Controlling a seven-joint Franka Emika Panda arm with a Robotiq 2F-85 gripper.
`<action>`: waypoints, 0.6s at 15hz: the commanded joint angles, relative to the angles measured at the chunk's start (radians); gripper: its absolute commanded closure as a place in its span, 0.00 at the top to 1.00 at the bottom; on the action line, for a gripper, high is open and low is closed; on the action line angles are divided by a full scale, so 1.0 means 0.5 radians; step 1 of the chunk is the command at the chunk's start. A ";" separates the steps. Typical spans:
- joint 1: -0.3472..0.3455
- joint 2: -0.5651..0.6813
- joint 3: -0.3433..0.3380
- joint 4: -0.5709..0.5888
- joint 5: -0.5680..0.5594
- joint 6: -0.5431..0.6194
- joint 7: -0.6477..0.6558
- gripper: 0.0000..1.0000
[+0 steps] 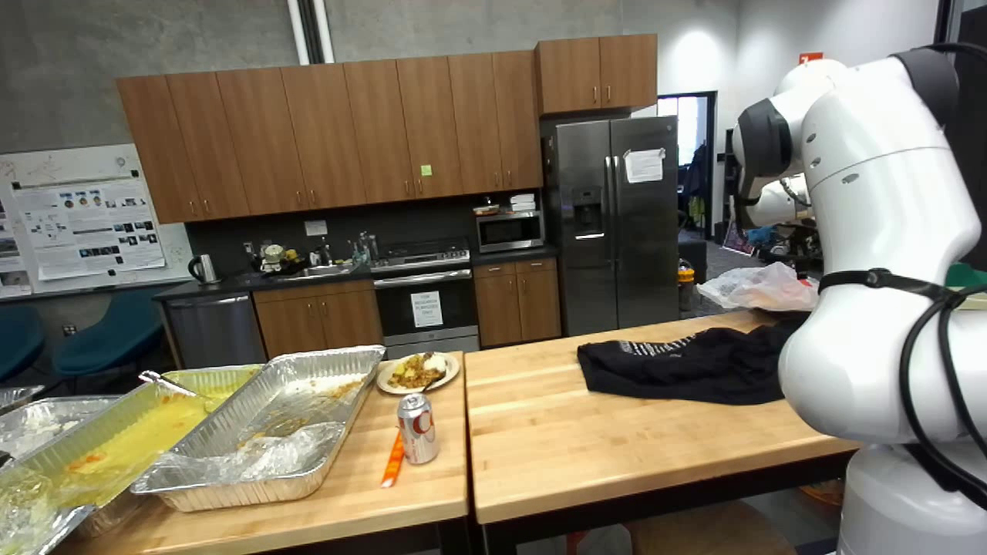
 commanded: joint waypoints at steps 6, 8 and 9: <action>0.174 -0.698 0.269 -0.665 0.027 0.113 -0.491 1.00; 0.217 -0.800 0.300 -0.812 -0.023 0.093 -0.554 1.00; 0.219 -0.854 0.335 -0.890 0.024 0.071 -0.631 1.00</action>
